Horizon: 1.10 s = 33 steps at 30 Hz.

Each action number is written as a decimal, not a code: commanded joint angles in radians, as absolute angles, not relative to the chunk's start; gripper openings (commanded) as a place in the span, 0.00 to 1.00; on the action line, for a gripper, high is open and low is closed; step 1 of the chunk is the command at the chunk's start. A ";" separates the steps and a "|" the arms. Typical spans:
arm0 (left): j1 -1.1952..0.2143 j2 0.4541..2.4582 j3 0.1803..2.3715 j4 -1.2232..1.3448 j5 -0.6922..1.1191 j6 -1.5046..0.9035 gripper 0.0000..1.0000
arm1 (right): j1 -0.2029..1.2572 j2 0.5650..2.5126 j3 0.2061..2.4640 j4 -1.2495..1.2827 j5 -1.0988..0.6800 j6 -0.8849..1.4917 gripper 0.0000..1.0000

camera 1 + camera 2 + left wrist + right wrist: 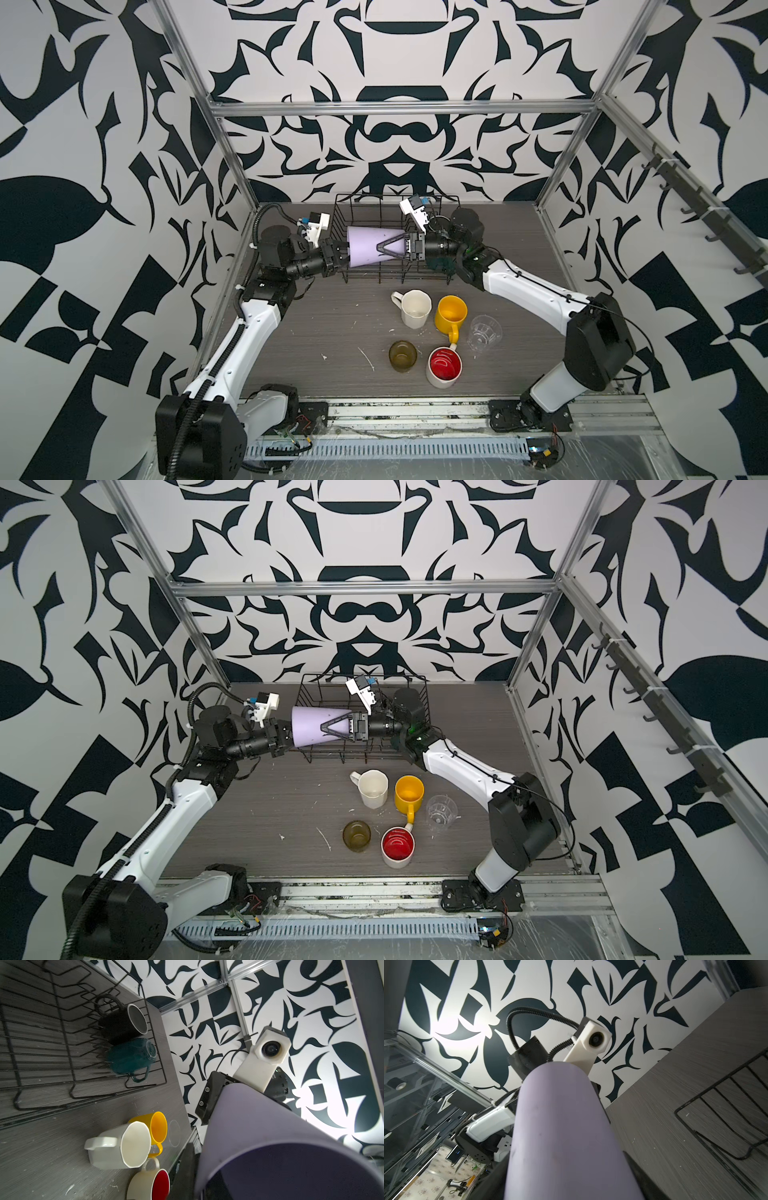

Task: Load cups into a dish rack
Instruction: Place the cup upside down at the dish rack.

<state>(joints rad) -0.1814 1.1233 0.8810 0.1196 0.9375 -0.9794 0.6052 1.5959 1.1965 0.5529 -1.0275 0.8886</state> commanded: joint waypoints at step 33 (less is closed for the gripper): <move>-0.130 0.998 0.977 -0.304 0.550 -0.719 0.99 | 0.602 1.285 1.517 -0.463 -0.476 0.281 0.01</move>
